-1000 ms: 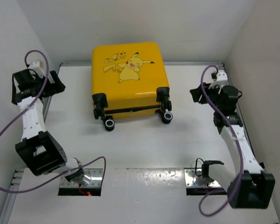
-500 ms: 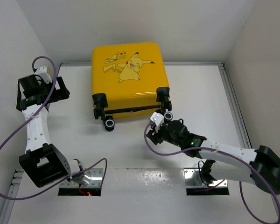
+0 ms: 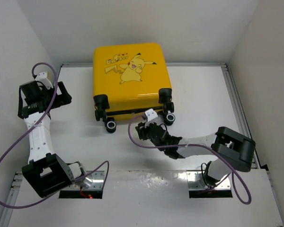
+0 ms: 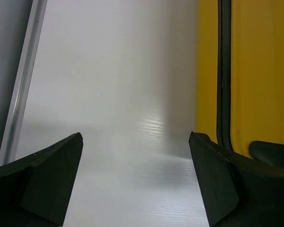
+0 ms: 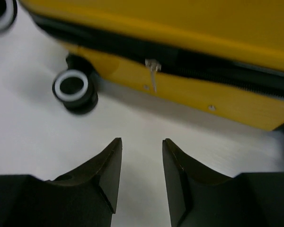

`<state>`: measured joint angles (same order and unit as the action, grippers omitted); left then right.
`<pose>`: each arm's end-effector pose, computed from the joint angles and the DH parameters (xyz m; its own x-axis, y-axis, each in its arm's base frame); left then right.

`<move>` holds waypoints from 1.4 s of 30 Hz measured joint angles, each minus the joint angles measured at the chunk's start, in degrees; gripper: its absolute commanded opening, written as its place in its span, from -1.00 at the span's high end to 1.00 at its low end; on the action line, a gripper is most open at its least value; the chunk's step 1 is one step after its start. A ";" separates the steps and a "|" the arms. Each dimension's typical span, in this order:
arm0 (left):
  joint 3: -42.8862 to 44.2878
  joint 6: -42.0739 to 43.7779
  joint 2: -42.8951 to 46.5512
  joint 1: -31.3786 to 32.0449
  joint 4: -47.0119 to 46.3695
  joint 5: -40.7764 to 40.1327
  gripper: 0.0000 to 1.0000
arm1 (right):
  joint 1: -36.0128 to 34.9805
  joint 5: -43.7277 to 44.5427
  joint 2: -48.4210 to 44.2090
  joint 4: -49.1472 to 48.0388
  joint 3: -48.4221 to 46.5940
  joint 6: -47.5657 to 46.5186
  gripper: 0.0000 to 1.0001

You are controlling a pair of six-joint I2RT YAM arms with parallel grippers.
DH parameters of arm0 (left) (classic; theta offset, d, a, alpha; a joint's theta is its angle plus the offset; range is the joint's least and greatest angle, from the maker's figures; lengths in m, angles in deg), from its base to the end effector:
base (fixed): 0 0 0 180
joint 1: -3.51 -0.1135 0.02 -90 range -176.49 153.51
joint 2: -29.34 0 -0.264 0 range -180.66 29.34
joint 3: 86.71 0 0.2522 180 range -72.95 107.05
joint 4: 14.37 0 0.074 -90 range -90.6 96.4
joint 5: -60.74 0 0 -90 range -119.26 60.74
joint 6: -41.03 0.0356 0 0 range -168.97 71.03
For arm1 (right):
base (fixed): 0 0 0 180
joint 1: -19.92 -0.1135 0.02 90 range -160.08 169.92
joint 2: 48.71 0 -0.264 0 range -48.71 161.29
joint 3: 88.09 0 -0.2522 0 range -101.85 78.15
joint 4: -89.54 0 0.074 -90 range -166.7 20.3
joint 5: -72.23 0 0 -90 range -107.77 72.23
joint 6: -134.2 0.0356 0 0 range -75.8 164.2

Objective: Pack the luggage

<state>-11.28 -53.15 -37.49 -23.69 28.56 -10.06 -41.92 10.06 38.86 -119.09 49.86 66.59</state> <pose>0.2316 0.1059 0.3332 -0.4864 -0.3274 -0.8101 -0.2262 0.9427 -0.2452 0.1498 0.2447 0.1667 -0.3435 0.0722 -0.9364 -0.4737 0.8476 0.2391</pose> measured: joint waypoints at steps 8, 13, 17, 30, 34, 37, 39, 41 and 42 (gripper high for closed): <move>-0.57 -0.63 0.11 0.00 -0.52 -0.35 -0.99 | 0.96 5.05 7.74 -2.40 -8.94 7.06 0.41; -0.90 -0.61 0.09 -0.72 -0.63 -0.04 -0.99 | 1.05 5.55 11.41 -2.34 -10.73 8.76 0.19; -0.90 -0.61 -0.24 -1.81 -1.44 0.24 -0.99 | 1.14 6.32 13.25 -2.34 -11.65 8.94 0.19; -0.90 -0.55 -3.04 -2.14 -2.27 1.16 -0.99 | 2.10 9.03 16.81 -2.47 -15.56 8.92 0.19; -0.92 -0.55 -4.37 -2.14 -2.34 1.18 -0.99 | 2.32 9.49 18.71 -2.45 -16.70 8.87 0.27; -1.01 -0.55 -4.87 -2.23 -2.34 1.20 -0.99 | 2.67 9.57 19.63 -2.34 -17.51 8.83 0.35; -1.05 -0.55 -4.96 -2.43 -2.36 1.22 -0.99 | 2.97 9.60 20.04 -2.36 -18.36 8.68 0.43; -1.09 -0.55 -4.98 -2.64 -2.45 1.22 -0.99 | 3.37 9.60 20.17 -2.47 -18.99 8.33 0.52; -1.11 -0.55 -4.98 -2.82 -2.49 1.33 -0.99 | 3.54 9.60 20.17 -2.51 -19.10 8.11 0.55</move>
<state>-12.39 -53.70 -42.47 -26.51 26.07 -8.72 -38.38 19.66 59.04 -121.60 30.76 74.70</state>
